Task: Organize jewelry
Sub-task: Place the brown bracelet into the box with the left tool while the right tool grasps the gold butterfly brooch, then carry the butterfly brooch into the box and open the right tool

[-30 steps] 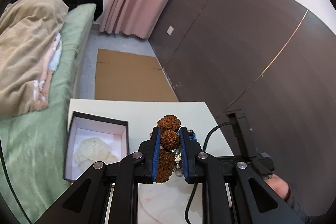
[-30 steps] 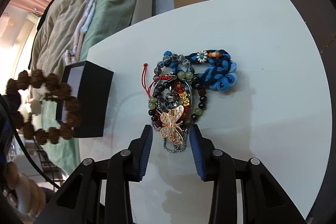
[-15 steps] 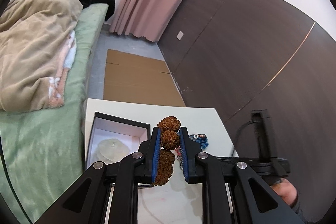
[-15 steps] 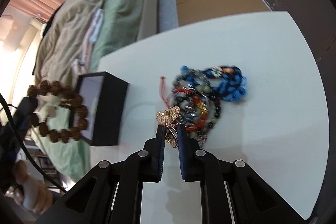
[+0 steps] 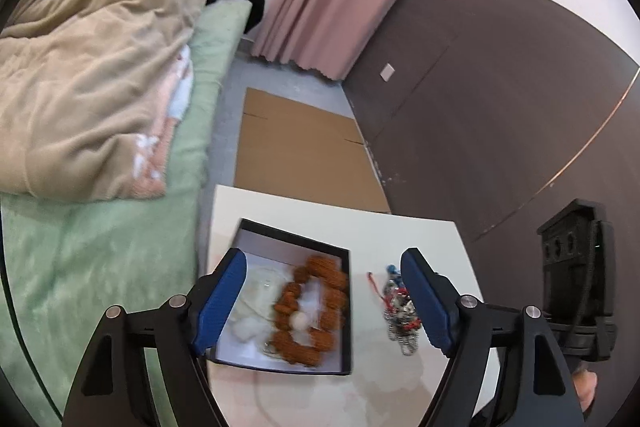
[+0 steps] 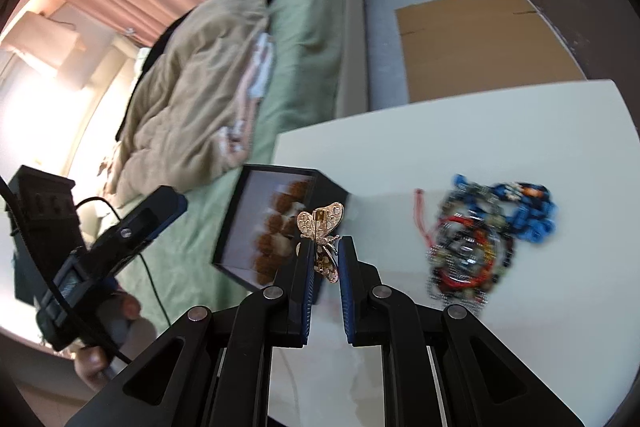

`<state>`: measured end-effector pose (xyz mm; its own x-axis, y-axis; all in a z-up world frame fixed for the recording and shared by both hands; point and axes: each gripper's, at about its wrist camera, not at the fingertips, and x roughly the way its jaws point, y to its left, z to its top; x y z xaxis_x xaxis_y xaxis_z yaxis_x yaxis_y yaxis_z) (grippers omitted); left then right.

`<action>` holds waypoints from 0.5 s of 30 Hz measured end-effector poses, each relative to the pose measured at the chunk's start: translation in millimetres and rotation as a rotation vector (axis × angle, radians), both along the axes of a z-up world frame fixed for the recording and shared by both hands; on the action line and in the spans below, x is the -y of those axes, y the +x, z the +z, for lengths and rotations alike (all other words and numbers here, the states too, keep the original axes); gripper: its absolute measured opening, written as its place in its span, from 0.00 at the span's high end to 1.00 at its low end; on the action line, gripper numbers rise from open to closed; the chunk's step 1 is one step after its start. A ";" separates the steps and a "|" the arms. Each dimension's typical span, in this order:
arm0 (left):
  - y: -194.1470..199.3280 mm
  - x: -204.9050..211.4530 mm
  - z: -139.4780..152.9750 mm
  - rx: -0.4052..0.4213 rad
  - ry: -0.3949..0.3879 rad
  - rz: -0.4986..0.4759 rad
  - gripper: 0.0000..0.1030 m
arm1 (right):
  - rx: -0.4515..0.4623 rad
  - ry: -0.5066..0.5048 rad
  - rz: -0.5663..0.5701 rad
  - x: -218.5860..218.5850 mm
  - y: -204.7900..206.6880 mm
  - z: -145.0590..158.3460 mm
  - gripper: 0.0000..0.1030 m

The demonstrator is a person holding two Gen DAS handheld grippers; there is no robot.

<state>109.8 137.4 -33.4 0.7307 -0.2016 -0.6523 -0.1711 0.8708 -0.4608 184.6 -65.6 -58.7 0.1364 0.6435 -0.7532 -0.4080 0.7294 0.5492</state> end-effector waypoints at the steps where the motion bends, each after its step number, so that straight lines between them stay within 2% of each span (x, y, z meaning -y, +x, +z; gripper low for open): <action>1: -1.1 -1.9 -0.3 0.001 0.001 0.006 0.22 | 0.002 0.008 0.004 -2.6 -1.2 1.4 0.87; 5: -7.5 -13.0 -0.5 0.009 -0.017 0.033 0.22 | 0.012 0.044 0.032 -19.1 -5.1 8.1 0.87; 13: -21.1 -26.9 6.2 0.032 0.017 0.077 0.22 | 0.048 0.093 0.061 -46.0 -14.2 17.6 0.86; 14: -22.8 -28.9 6.0 0.031 0.018 0.083 0.22 | 0.060 0.093 0.070 -50.0 -16.0 20.7 0.79; 15: -24.2 -31.0 5.6 0.029 0.017 0.089 0.22 | 0.063 0.096 0.076 -51.8 -16.3 22.6 0.54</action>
<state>85.6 168.4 -27.7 0.7640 -0.1244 -0.6331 -0.2347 0.8605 -0.4522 168.3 -13.8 -36.0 0.1293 0.7223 -0.6794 -0.4958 0.6405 0.5865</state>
